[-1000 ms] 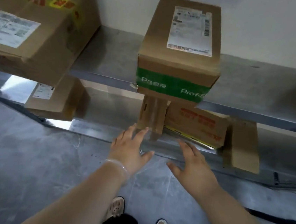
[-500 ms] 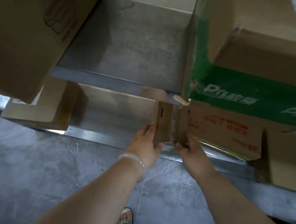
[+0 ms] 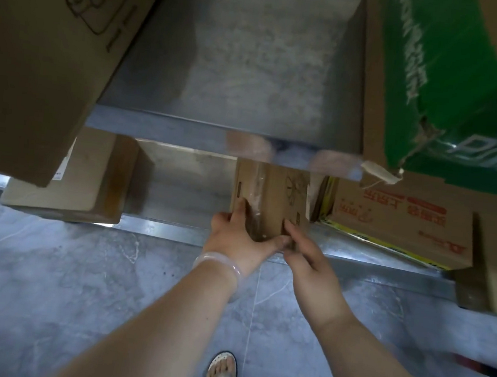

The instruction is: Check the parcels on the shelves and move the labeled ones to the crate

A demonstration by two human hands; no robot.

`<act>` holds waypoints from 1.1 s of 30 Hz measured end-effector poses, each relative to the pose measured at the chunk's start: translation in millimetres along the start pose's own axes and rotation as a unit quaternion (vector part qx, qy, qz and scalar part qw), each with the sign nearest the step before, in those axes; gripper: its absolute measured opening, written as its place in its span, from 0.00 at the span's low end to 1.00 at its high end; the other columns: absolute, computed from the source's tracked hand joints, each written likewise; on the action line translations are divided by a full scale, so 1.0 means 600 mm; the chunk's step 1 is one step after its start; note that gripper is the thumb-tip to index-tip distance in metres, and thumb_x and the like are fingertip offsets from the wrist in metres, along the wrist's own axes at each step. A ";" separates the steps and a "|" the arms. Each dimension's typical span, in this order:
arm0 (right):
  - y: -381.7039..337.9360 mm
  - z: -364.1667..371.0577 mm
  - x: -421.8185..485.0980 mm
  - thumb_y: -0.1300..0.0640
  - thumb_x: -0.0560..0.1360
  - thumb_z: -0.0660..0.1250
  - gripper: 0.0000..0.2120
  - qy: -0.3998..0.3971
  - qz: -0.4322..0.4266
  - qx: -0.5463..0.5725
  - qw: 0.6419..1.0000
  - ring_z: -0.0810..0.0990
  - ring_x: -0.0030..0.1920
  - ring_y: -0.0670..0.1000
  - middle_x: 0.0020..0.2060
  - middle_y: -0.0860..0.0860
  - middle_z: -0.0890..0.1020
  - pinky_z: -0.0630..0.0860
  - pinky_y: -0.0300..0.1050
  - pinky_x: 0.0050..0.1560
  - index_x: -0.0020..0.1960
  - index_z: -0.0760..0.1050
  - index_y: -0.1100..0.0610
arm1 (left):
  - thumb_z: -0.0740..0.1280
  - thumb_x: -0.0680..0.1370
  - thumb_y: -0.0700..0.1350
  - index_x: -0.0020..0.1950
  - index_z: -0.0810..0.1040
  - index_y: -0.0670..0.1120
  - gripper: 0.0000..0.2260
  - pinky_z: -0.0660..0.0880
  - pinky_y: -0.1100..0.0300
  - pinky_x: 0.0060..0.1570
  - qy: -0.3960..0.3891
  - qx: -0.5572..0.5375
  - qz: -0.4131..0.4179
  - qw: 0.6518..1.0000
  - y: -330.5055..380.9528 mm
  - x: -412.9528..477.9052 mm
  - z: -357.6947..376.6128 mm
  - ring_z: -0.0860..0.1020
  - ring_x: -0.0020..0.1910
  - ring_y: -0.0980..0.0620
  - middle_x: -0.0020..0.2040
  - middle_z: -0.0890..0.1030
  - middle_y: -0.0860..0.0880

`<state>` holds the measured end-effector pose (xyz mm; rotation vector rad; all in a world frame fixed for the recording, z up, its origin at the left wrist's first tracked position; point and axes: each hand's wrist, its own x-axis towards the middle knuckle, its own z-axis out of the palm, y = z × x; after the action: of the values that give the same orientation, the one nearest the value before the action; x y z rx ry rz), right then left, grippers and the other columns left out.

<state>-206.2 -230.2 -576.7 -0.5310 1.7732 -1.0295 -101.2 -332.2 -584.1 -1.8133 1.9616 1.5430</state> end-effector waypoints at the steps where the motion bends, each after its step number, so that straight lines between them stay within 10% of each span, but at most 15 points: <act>1: 0.001 0.004 0.000 0.59 0.80 0.60 0.20 -0.009 -0.007 -0.008 1.000 0.68 0.66 0.36 0.68 0.38 0.70 0.64 0.23 0.56 0.67 0.71 0.39 | 0.72 0.66 0.67 0.80 0.51 0.57 0.49 0.67 0.61 0.62 0.003 -0.022 -0.011 1.000 -0.004 -0.001 -0.003 0.72 0.65 0.47 0.70 0.60 0.50; 9: 0.003 -0.033 0.026 0.48 0.77 0.66 0.28 0.055 0.057 -0.025 0.997 0.69 0.68 0.45 0.70 0.44 0.69 0.63 0.42 0.66 0.75 0.62 0.45 | 0.73 0.64 0.62 0.74 0.64 0.63 0.40 0.68 0.52 0.69 -0.030 -0.178 0.000 0.984 -0.066 -0.018 -0.034 0.73 0.65 0.51 0.67 0.73 0.51; 16: 0.025 -0.036 0.021 0.49 0.75 0.69 0.16 0.035 0.130 0.121 0.983 0.78 0.58 0.47 0.56 0.42 0.81 0.71 0.57 0.66 0.60 0.72 0.35 | 0.71 0.66 0.59 0.70 0.66 0.68 0.33 0.68 0.52 0.68 -0.089 -0.276 -0.001 0.957 -0.090 -0.018 -0.016 0.77 0.61 0.59 0.55 0.83 0.60; 26: 0.009 -0.018 0.016 0.54 0.77 0.66 0.24 0.052 0.018 0.033 0.998 0.75 0.59 0.36 0.59 0.34 0.76 0.74 0.34 0.56 0.69 0.67 0.36 | 0.67 0.79 0.51 0.77 0.60 0.62 0.28 0.64 0.64 0.64 0.009 -0.076 0.053 0.996 -0.060 -0.015 -0.005 0.70 0.67 0.51 0.70 0.66 0.53; 33: 0.019 0.008 0.009 0.32 0.64 0.60 0.34 0.047 -0.017 -0.127 0.991 0.63 0.72 0.46 0.70 0.41 0.66 0.63 0.51 0.72 0.70 0.64 0.32 | 0.64 0.72 0.69 0.80 0.54 0.53 0.42 0.58 0.55 0.74 -0.016 0.008 0.007 1.000 -0.060 -0.004 0.012 0.58 0.77 0.47 0.79 0.56 0.50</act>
<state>-202.9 -229.6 -590.0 -0.6815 2.0006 -0.8682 -76.2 -318.8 -607.9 -1.7614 1.9713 1.5449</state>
